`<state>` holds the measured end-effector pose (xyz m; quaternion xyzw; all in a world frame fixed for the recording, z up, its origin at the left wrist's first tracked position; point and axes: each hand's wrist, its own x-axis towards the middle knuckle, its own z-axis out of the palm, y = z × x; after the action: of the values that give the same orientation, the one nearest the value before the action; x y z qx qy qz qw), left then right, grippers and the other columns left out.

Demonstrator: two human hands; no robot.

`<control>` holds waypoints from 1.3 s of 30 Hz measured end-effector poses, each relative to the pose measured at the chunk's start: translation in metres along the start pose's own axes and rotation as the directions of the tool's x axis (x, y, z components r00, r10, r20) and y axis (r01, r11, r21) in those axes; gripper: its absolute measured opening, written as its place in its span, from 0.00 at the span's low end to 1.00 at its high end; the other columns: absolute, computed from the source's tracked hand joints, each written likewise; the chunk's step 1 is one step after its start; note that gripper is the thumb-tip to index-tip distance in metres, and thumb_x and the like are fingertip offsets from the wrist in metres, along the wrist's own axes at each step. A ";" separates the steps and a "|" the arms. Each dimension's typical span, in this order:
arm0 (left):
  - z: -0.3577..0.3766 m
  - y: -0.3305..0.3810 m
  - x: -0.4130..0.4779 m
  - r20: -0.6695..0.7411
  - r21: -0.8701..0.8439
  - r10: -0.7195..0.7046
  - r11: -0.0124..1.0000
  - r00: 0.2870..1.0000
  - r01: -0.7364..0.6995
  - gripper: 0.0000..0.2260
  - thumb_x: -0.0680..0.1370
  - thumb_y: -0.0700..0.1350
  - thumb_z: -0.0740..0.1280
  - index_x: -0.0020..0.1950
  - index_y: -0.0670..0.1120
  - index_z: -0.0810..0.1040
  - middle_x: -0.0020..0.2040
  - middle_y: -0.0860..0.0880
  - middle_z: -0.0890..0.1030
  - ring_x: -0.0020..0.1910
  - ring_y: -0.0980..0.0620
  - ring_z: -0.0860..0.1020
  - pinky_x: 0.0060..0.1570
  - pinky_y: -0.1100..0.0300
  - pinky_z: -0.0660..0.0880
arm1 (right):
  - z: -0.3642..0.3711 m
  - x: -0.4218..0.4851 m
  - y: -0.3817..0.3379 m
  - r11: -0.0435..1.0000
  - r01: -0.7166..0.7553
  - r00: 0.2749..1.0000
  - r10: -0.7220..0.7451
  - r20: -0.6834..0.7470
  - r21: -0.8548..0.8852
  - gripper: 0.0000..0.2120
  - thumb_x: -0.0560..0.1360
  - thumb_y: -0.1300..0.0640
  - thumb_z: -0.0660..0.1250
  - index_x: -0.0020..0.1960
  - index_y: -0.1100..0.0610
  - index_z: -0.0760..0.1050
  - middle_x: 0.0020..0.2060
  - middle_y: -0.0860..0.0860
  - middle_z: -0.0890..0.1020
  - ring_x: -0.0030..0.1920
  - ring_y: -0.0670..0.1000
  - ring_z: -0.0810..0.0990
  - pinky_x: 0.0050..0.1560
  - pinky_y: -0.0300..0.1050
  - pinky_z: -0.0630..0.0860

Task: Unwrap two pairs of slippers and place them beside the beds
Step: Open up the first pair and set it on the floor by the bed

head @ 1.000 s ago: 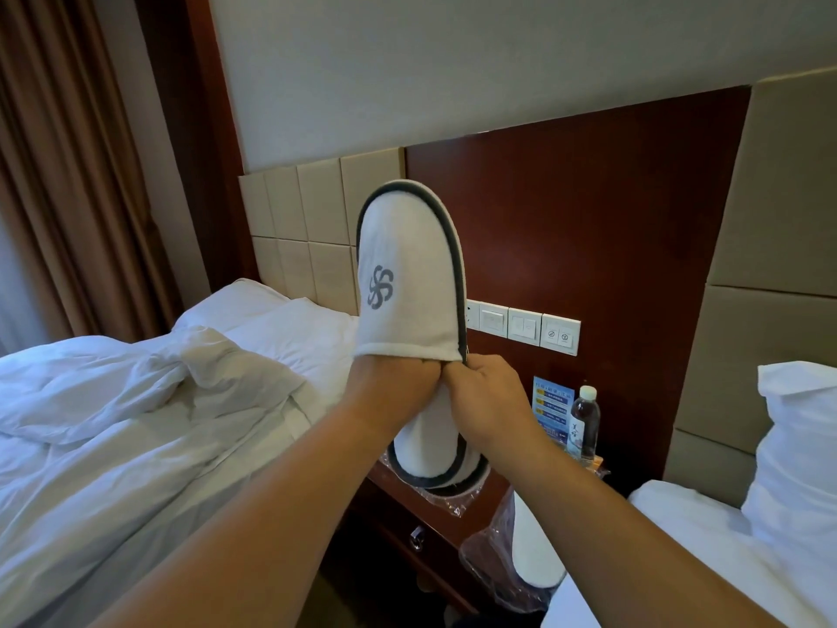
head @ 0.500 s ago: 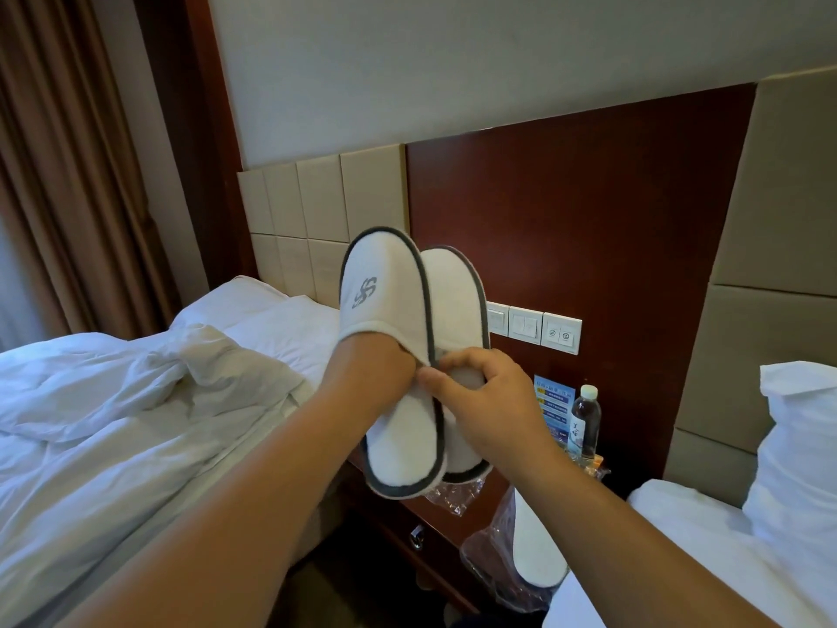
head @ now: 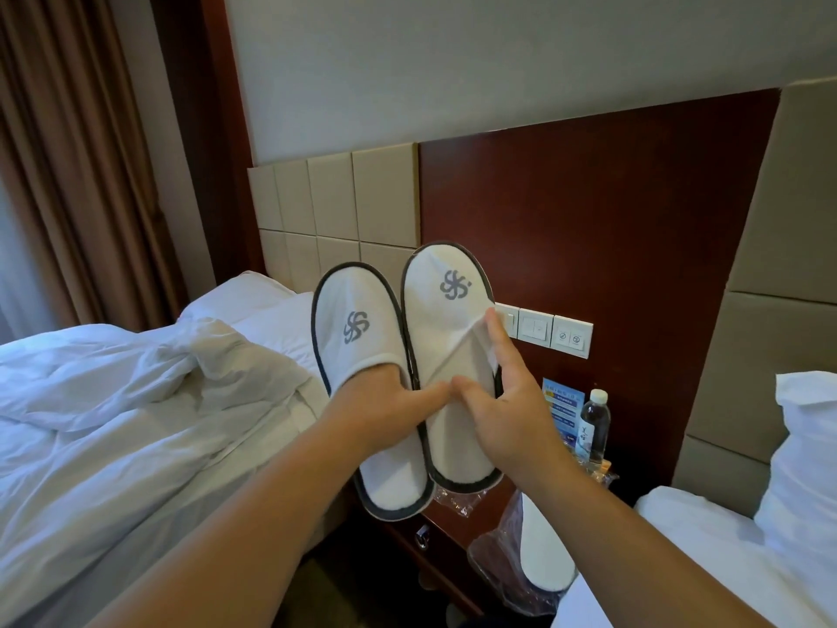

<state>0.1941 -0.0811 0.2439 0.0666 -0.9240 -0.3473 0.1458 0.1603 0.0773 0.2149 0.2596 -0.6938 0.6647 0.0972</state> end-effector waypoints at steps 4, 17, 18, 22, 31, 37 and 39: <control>0.004 -0.007 0.001 -0.154 0.102 -0.074 0.991 0.985 0.090 0.47 0.53 0.85 0.58 0.57 0.51 0.72 0.46 0.53 0.77 0.44 0.52 0.76 0.42 0.60 0.72 | 0.001 -0.001 -0.001 1.000 -0.001 1.000 0.001 -0.008 0.010 0.32 0.80 0.56 0.62 0.68 0.21 0.55 0.61 0.23 0.67 0.56 0.40 0.79 0.45 0.40 0.82; 0.008 -0.015 -0.005 -0.375 0.154 0.023 0.987 0.927 0.038 0.27 0.78 0.57 0.61 0.74 0.45 0.66 0.64 0.43 0.77 0.61 0.40 0.75 0.57 0.51 0.73 | 0.021 0.001 0.008 0.986 -0.042 0.987 0.016 -0.160 -0.163 0.33 0.75 0.40 0.67 0.75 0.37 0.55 0.58 0.42 0.81 0.55 0.44 0.81 0.48 0.45 0.83; 0.007 -0.016 -0.004 -0.373 0.191 0.025 0.980 0.927 0.051 0.25 0.79 0.54 0.61 0.73 0.44 0.67 0.62 0.43 0.77 0.59 0.40 0.76 0.55 0.51 0.74 | 0.020 0.004 0.008 0.978 -0.042 0.986 0.008 -0.166 -0.202 0.29 0.75 0.40 0.67 0.73 0.40 0.62 0.56 0.41 0.82 0.54 0.43 0.81 0.44 0.40 0.83; -0.008 -0.016 -0.005 -0.352 0.381 0.079 0.922 0.933 0.066 0.13 0.82 0.47 0.57 0.54 0.43 0.78 0.44 0.46 0.79 0.40 0.46 0.70 0.39 0.54 0.69 | 0.008 0.021 0.011 0.924 -0.153 0.973 0.079 -0.218 -0.350 0.11 0.75 0.45 0.67 0.55 0.47 0.76 0.45 0.41 0.81 0.44 0.43 0.80 0.32 0.35 0.72; 0.004 -0.010 -0.010 -0.316 0.452 0.215 0.890 0.924 -0.052 0.11 0.79 0.43 0.57 0.44 0.45 0.79 0.40 0.46 0.78 0.35 0.47 0.66 0.29 0.57 0.59 | 0.010 0.025 0.025 0.903 -0.266 0.950 0.186 -0.250 -0.337 0.09 0.74 0.45 0.63 0.53 0.44 0.70 0.44 0.44 0.79 0.40 0.43 0.77 0.29 0.39 0.69; 0.009 0.006 -0.006 -0.300 0.038 -0.178 0.979 0.937 0.198 0.26 0.83 0.52 0.56 0.80 0.46 0.57 0.77 0.41 0.63 0.75 0.42 0.63 0.70 0.50 0.61 | 0.026 0.000 0.011 0.833 0.060 0.892 -0.292 -0.344 -0.550 0.24 0.72 0.39 0.66 0.63 0.49 0.68 0.51 0.43 0.69 0.50 0.45 0.71 0.47 0.41 0.70; 0.006 0.007 -0.003 -0.274 0.110 -0.159 0.975 0.949 0.195 0.21 0.84 0.51 0.56 0.73 0.43 0.68 0.73 0.39 0.71 0.70 0.40 0.70 0.63 0.49 0.68 | 0.039 -0.014 0.000 0.684 0.322 0.829 -0.538 -0.155 -0.655 0.14 0.75 0.47 0.66 0.58 0.51 0.72 0.48 0.45 0.71 0.47 0.45 0.71 0.47 0.39 0.70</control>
<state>0.1948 -0.0715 0.2438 0.2047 -0.9081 -0.2834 0.2306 0.1802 0.0424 0.2049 0.2555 -0.7588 0.3995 0.4466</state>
